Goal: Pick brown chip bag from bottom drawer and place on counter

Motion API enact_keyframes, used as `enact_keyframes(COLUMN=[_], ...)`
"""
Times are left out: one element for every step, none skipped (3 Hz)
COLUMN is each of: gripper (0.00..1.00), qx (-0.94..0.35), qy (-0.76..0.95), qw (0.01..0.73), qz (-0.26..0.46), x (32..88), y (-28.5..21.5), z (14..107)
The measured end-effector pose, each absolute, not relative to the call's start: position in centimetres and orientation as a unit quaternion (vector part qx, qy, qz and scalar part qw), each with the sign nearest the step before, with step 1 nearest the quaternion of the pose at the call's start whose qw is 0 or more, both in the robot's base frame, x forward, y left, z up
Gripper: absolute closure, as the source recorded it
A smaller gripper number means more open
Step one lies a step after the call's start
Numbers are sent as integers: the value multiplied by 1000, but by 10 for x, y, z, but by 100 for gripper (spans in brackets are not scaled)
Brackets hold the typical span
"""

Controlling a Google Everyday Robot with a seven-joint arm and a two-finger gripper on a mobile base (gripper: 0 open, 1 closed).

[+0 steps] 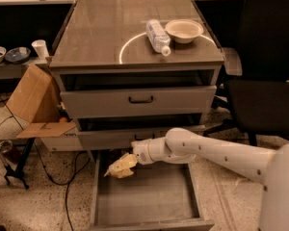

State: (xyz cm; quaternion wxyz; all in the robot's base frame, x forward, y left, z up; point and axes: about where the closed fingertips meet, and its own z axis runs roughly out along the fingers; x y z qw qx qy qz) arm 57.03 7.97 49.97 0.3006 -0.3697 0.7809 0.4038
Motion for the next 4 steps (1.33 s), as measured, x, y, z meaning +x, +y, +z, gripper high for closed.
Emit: enact_keyframes(gripper=[0,0,0,0], qx=[-333,-285,-222,-150], qy=[800,824,859,889], qw=[265,228,191,158], qz=[424,432,421,403], x=[588,604,616,620], y=[123,162,188,199], z=[451,421,398,372])
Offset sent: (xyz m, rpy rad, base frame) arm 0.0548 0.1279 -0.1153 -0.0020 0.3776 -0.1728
